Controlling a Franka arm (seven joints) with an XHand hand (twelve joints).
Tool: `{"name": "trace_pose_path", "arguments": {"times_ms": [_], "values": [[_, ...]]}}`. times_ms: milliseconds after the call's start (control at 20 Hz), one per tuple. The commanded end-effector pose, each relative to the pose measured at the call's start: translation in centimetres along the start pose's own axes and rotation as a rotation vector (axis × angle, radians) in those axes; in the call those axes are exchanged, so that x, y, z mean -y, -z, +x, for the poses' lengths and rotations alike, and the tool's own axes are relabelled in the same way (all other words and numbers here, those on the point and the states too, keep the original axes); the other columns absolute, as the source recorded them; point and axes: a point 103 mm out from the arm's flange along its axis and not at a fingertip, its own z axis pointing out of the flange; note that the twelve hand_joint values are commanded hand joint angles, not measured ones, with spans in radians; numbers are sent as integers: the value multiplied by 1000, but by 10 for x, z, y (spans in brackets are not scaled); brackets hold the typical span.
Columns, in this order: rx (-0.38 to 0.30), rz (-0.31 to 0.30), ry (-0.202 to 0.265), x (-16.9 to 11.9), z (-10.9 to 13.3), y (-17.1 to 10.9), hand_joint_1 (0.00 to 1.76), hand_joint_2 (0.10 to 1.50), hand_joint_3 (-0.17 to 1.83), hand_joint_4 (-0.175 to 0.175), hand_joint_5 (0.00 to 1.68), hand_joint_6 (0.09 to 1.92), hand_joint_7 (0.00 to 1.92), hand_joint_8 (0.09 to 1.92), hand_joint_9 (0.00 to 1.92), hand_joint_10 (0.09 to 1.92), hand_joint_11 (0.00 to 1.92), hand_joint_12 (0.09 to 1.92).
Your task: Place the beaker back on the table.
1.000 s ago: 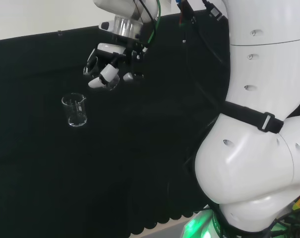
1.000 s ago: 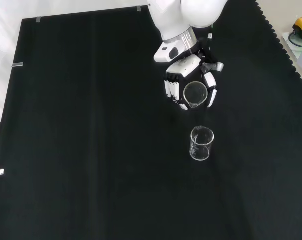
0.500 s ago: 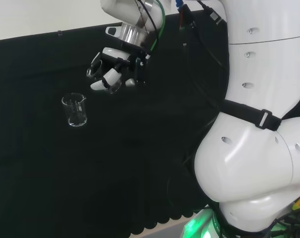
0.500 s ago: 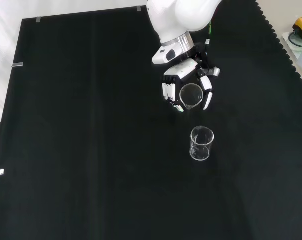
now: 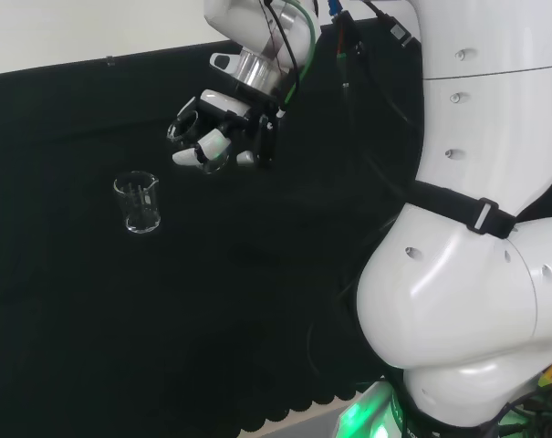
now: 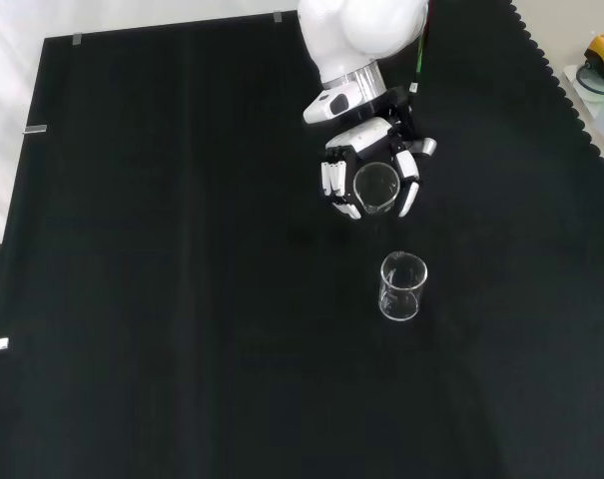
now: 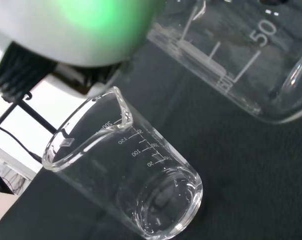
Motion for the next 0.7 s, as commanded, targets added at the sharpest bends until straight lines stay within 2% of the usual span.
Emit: {"name": "trace_pose_path", "arguments": {"times_ms": [50,450,700], "values": [[-60,-20,4,0,-8,-6,1450,433,927,-175,1348,650,1535,380,1420,521,1101,735],[-88,-53,9,-1,-16,-15,1449,441,912,-175,1350,647,1543,355,1421,498,1083,757],[-95,-35,18,0,-21,-17,1449,442,909,-175,1351,649,1546,348,1421,492,1074,761]]}}
